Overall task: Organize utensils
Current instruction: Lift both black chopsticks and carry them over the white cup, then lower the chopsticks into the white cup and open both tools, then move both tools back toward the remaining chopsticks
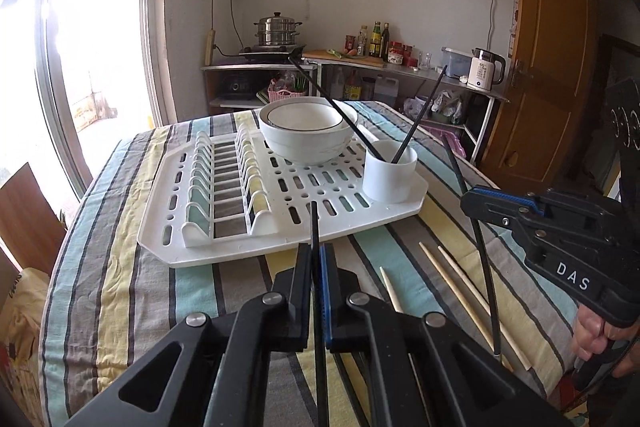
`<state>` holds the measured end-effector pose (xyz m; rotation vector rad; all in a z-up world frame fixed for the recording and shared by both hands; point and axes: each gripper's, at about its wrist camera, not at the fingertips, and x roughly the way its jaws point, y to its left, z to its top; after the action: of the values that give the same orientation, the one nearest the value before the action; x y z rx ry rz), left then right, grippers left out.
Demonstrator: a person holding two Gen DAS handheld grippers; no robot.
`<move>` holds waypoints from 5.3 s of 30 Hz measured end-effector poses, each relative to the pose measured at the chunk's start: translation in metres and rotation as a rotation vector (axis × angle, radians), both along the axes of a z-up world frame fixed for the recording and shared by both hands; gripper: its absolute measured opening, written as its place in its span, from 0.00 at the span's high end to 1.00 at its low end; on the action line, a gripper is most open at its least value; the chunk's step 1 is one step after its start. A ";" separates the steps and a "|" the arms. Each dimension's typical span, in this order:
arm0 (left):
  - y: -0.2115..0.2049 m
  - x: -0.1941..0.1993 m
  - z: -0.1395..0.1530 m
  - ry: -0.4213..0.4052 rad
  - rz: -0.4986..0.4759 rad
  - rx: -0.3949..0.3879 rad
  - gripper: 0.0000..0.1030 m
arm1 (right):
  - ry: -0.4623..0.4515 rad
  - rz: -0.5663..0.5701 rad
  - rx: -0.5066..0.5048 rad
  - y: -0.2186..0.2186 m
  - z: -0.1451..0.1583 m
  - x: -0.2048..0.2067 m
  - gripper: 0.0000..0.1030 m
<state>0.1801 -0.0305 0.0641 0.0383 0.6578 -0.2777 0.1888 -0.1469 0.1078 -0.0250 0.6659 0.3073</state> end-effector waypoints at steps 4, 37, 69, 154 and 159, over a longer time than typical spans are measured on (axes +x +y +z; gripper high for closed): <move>0.001 -0.011 0.021 -0.051 -0.011 -0.016 0.96 | -0.066 -0.004 0.013 -0.002 0.019 -0.014 0.95; 0.007 -0.024 0.077 -0.148 -0.027 -0.043 0.96 | -0.197 -0.015 0.028 -0.020 0.058 -0.048 0.95; -0.057 0.103 0.161 -0.178 -0.137 -0.123 0.97 | -0.253 -0.099 0.070 -0.061 0.110 0.057 0.95; -0.006 0.007 0.046 -0.066 -0.071 -0.074 0.94 | -0.138 -0.110 0.080 -0.060 0.046 -0.030 0.83; -0.002 -0.012 0.027 -0.037 -0.076 -0.085 0.89 | -0.108 -0.096 0.093 -0.055 0.031 -0.048 0.83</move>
<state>0.1683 -0.0320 0.0911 -0.0124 0.6082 -0.3774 0.1405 -0.2019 0.1385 0.0790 0.5432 0.2422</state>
